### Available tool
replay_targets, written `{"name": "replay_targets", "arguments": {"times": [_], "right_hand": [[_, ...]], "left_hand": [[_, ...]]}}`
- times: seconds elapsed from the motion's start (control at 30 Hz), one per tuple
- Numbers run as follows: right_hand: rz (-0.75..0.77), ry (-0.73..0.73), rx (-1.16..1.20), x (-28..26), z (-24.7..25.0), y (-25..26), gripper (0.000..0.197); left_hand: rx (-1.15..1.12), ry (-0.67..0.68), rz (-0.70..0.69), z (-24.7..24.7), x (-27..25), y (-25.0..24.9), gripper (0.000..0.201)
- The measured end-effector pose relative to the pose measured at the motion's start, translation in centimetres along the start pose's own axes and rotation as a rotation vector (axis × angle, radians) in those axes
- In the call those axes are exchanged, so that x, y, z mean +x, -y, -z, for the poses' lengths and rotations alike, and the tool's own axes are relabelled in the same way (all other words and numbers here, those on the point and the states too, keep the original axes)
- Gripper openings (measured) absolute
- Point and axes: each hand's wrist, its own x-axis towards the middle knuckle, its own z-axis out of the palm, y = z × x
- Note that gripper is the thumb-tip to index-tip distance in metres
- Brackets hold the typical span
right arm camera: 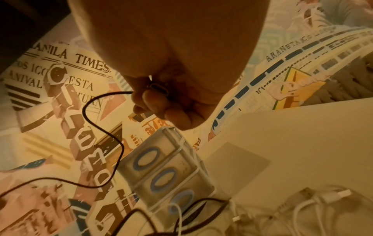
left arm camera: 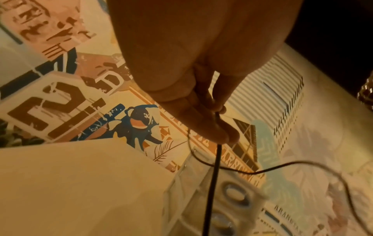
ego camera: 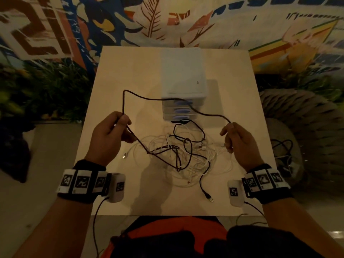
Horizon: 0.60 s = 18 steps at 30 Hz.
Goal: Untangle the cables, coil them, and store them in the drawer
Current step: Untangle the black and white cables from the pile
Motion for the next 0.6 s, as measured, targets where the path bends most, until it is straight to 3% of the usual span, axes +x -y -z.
{"name": "replay_targets", "arguments": {"times": [0.13, 0.27, 0.43, 0.6], "right_hand": [[0.011, 0.131, -0.09, -0.7, -1.8, 0.7, 0.032], [0.021, 0.241, -0.182, -0.9, -3.3, 0.4, 0.02], [0.094, 0.267, -0.216, -0.4, -5.0, 1.2, 0.05], [0.094, 0.332, -0.174, 0.3, -7.2, 2.4, 0.047]], "left_hand": [[-0.249, 0.057, -0.005, -0.3, -0.3, -2.1, 0.027], [-0.29, 0.111, -0.071, -1.0, -0.4, -4.2, 0.026], [-0.294, 0.14, -0.144, -1.8, -0.4, -6.2, 0.024], [-0.294, 0.194, -0.17, -2.3, -0.6, -8.0, 0.024]]}}
